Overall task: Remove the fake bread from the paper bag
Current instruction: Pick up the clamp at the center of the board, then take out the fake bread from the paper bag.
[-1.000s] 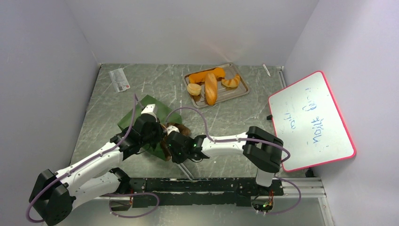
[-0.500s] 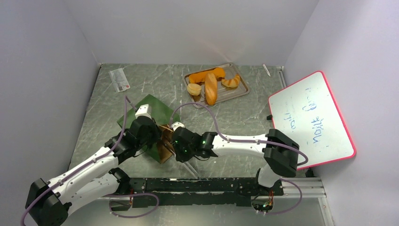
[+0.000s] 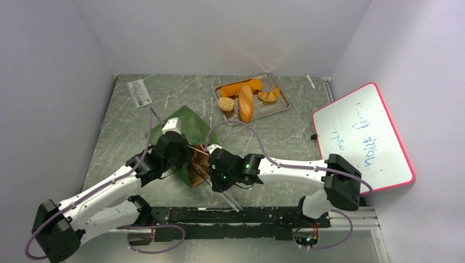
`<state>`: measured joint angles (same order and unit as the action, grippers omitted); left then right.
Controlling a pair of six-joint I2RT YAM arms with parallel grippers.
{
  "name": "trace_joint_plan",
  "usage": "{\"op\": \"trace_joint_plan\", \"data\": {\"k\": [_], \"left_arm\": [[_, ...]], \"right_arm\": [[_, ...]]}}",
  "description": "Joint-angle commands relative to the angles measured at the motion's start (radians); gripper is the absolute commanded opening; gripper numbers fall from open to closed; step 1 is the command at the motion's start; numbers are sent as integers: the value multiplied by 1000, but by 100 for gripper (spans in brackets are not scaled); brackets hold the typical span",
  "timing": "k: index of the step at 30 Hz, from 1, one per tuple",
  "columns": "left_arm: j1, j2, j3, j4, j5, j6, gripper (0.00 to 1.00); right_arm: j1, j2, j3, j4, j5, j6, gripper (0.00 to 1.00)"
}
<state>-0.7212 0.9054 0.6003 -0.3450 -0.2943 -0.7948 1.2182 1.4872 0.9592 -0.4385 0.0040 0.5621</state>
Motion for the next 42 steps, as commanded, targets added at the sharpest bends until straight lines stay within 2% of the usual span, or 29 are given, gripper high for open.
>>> {"op": "trace_joint_plan", "data": {"k": [1, 11, 18, 23, 27, 31, 36, 42], "left_arm": [[56, 62, 53, -58, -269, -55, 7], [61, 149, 88, -106, -313, -130, 7], [60, 189, 112, -140, -317, -153, 7], [36, 185, 99, -119, -296, -142, 7], [7, 135, 61, -92, -292, -129, 7], [-7, 71, 30, -68, -273, -82, 7], [-15, 15, 13, -87, -273, -71, 7], [-16, -14, 23, -152, -314, -104, 7]], "right_arm": [[7, -117, 0, -168, -3, 13, 0], [7, -254, -11, -292, -9, 46, 0], [6, -317, -37, -312, -1, 68, 0], [-22, -235, -30, -257, 13, 50, 0], [-112, -175, -9, -196, -18, 49, 0], [-186, -113, 34, -158, -59, 31, 0], [-218, -19, 121, -142, -85, 9, 0], [-218, -67, 127, -174, -92, 25, 0]]}}
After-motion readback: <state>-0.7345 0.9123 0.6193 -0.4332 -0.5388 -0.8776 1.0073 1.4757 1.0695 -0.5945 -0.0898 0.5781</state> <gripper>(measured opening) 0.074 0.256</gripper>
